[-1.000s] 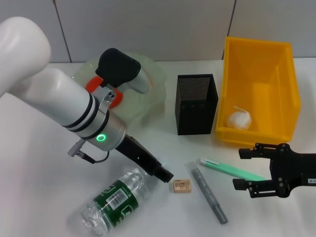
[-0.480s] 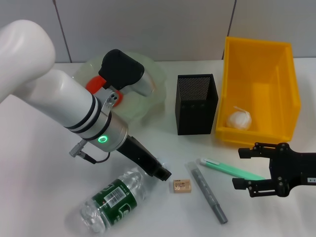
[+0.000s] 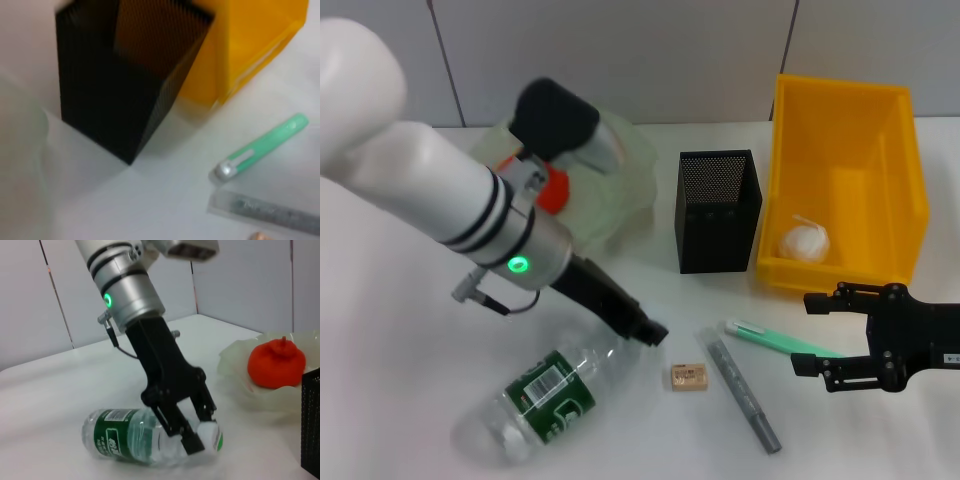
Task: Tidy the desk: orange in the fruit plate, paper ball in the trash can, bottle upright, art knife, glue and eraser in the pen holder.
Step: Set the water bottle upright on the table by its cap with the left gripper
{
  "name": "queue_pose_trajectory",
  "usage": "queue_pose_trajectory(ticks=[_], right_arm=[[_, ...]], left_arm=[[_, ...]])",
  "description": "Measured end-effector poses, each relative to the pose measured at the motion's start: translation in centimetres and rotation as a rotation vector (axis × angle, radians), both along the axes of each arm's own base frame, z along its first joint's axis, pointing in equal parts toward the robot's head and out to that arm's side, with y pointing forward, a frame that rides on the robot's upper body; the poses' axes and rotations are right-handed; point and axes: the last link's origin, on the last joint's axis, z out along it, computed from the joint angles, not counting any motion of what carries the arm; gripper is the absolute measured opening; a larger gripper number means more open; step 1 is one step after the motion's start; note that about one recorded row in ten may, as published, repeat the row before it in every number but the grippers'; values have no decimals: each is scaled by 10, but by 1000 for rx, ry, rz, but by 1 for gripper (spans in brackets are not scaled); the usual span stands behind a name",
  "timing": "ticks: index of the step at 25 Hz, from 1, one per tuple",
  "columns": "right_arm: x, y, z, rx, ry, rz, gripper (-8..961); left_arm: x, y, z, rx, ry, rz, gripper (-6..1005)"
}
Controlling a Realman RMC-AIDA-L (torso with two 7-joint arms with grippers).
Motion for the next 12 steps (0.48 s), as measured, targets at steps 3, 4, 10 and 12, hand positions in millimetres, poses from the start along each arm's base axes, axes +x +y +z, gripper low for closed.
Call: queue_pose_trajectory(ticks=[3,4,10,12], right_arm=[[-1,1,0,0,0,3,826],[-2,1,0,0,1,4,825],[-4,2,-2,-3,5,8,826],[-4,2,-2,-3,6,9,826]], left_arm=[[5,1,21,9,-67,-4,441],[5,1,25,12,-80,-3,441],[2,1,69,44,-218,-22,441],[1,0,76,48,-233,-37,441]])
